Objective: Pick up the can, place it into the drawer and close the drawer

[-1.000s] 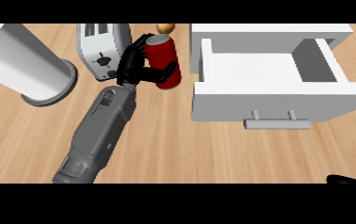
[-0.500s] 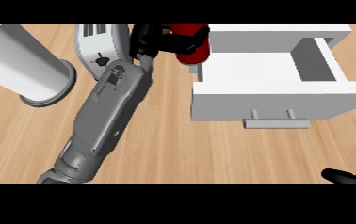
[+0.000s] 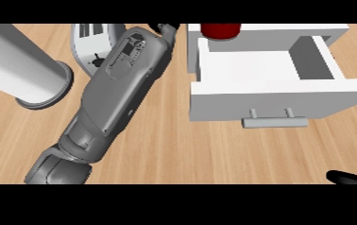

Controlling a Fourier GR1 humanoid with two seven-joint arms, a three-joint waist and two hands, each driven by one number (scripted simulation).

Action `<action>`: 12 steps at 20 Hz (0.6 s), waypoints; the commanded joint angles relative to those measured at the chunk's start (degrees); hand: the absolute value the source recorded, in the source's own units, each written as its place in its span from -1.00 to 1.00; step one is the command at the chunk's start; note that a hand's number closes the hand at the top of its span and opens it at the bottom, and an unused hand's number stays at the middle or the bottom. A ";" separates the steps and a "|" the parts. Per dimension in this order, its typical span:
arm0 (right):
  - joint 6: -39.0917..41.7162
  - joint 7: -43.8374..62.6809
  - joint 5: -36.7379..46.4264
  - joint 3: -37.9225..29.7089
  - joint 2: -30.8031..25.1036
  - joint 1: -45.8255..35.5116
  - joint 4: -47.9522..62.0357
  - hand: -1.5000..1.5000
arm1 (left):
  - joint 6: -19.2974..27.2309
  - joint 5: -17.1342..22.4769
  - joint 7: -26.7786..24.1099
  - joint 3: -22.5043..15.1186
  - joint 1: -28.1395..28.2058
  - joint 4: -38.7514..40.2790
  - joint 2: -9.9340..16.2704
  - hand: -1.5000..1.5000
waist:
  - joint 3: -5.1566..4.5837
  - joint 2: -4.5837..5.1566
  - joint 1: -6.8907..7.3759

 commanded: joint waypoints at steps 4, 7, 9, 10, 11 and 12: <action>0.40 0.58 -0.42 0.50 -0.07 0.09 -1.16 -1.00 | 5.33 4.05 2.33 -5.26 -7.65 7.17 -0.06 1.00 | 0.02 0.06 -0.83; 0.35 0.67 -1.28 -0.73 -1.43 -2.22 1.22 -1.00 | 2.51 4.51 1.51 -1.93 -14.40 14.01 -0.06 1.00 | 0.04 0.39 -1.26; 0.93 -2.23 0.20 0.73 0.06 -0.42 1.45 -1.00 | 5.73 7.47 0.02 -7.33 -14.49 15.16 -0.06 1.00 | 0.09 0.48 -2.26; 0.03 0.27 0.27 1.50 -0.46 -2.87 1.56 -1.00 | 6.27 8.49 -0.86 -5.94 -16.20 18.37 -0.06 1.00 | 0.09 0.79 -2.82; 0.35 0.85 -1.38 0.36 -0.73 -2.11 0.35 -1.00 | 6.84 8.13 0.16 -5.00 -18.60 19.09 -0.06 1.00 | 0.09 0.61 -2.54; -0.12 1.21 -1.78 -0.19 -1.10 -3.04 -0.46 -1.00 | 5.69 8.07 -0.23 -6.63 -18.82 20.08 -0.06 1.00 | 0.09 0.63 -2.69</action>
